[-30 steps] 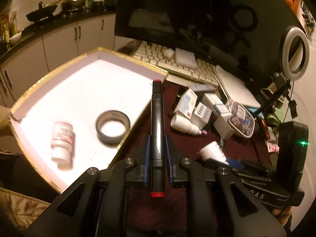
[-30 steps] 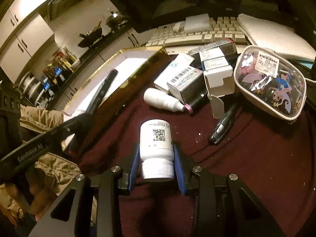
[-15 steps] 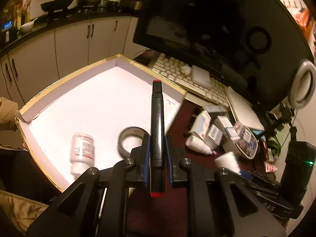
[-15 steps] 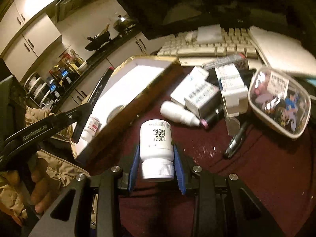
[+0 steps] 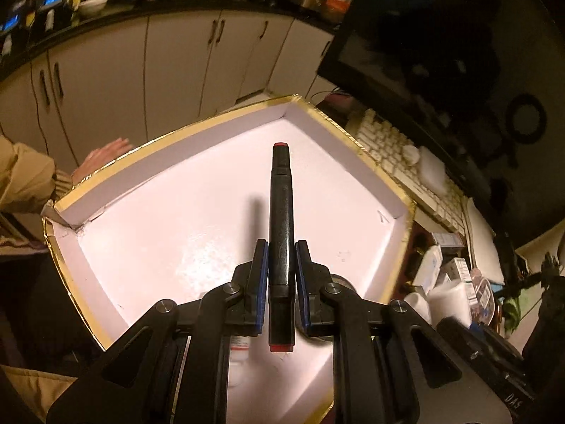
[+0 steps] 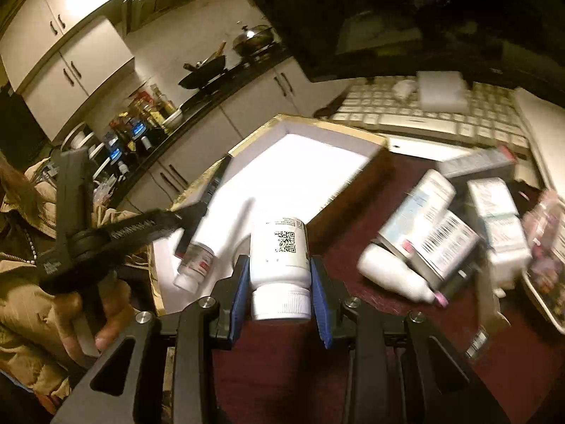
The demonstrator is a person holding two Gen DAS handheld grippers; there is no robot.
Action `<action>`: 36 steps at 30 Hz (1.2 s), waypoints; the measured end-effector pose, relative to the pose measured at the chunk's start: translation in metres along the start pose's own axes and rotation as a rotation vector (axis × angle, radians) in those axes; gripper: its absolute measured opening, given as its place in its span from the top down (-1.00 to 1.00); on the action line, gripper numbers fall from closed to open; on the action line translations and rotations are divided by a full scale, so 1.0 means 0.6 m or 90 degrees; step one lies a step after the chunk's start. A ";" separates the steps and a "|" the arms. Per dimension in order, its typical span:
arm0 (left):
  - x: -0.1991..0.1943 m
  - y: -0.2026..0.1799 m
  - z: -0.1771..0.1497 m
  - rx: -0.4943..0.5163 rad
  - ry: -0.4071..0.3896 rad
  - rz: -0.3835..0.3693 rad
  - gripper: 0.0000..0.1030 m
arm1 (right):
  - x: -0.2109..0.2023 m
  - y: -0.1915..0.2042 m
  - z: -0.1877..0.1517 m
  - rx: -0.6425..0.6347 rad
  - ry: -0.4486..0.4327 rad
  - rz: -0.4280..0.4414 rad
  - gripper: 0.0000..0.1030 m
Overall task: Organize objects
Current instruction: 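Carry the marker and bottle into the white tray and open both tools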
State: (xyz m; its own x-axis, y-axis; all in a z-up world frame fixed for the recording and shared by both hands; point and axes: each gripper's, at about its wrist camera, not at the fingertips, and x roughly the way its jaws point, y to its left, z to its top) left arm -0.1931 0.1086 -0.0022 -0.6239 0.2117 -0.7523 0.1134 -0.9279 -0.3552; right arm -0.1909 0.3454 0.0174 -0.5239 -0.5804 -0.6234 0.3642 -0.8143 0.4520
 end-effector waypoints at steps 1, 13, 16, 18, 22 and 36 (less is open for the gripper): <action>0.001 0.006 0.002 -0.008 0.000 -0.004 0.73 | 0.002 0.003 0.006 0.000 -0.007 0.001 0.36; 0.044 0.013 0.024 -0.029 0.036 -0.013 0.73 | 0.090 0.007 0.077 0.034 0.038 0.023 0.36; 0.064 0.006 0.017 -0.026 0.059 -0.011 0.73 | 0.122 0.005 0.097 0.030 0.046 0.001 0.35; 0.073 0.001 0.013 -0.015 0.069 -0.002 0.73 | 0.141 0.000 0.105 0.029 0.052 -0.008 0.35; 0.068 -0.005 0.012 0.006 0.061 -0.002 0.73 | 0.164 -0.006 0.099 0.023 0.055 -0.034 0.35; 0.066 -0.008 0.001 0.005 0.100 -0.028 0.45 | 0.166 0.005 0.076 -0.042 0.037 -0.053 0.34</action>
State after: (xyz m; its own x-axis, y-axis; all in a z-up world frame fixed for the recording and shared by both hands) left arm -0.2188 0.1213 -0.0301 -0.4999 0.2962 -0.8139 0.0828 -0.9190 -0.3854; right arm -0.2768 0.2855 -0.0143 -0.5090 -0.5093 -0.6939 0.3724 -0.8571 0.3560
